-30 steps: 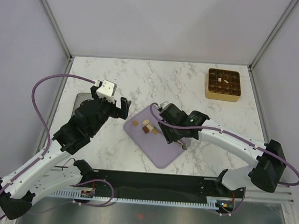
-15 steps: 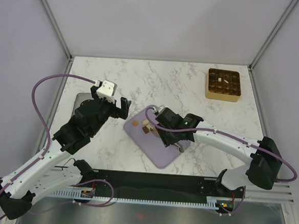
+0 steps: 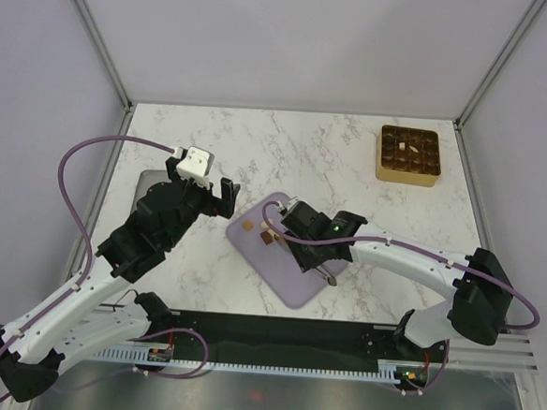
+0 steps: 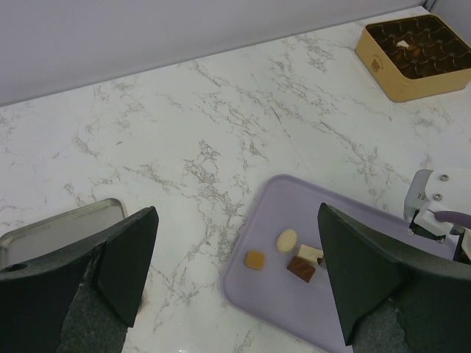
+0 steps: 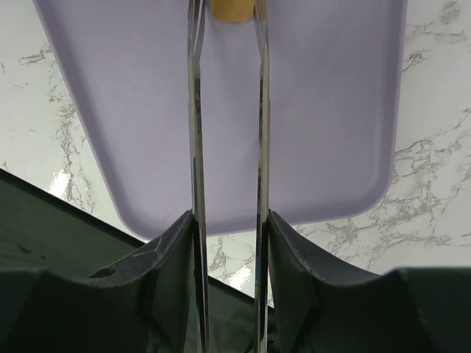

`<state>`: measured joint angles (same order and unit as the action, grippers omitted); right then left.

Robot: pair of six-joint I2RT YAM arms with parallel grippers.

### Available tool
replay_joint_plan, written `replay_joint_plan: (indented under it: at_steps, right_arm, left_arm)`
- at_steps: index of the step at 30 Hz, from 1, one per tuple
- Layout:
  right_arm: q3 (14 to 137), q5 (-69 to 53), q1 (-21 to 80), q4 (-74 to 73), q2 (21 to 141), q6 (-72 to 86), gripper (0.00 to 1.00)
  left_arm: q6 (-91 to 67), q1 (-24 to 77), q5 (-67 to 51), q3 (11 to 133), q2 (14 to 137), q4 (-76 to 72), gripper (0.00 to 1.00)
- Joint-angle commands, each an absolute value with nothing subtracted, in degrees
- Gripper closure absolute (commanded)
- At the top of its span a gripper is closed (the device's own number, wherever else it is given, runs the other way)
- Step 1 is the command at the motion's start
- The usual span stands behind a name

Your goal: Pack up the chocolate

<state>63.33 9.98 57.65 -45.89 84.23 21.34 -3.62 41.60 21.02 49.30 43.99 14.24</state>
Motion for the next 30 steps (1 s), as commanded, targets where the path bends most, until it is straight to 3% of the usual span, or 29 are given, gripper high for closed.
replay_joint_plan:
  at_steps: [1, 21, 30]
  right_arm:
    - [64.07, 10.63, 58.1, -45.0, 84.29, 21.97, 0.52]
    - [71.1, 16.17, 57.92, -54.31, 82.44, 19.78, 0.58]
    - [74.87, 16.17, 52.57, -54.67, 83.14, 16.62, 0.59]
  left_arm:
    - [-1.41, 41.75, 22.59, 48.96, 43.95, 12.57, 0.03]
    - [-1.41, 41.75, 22.59, 49.04, 43.86, 12.66, 0.03]
    - [-1.41, 41.66, 22.76, 49.04, 43.59, 12.66, 0.03]
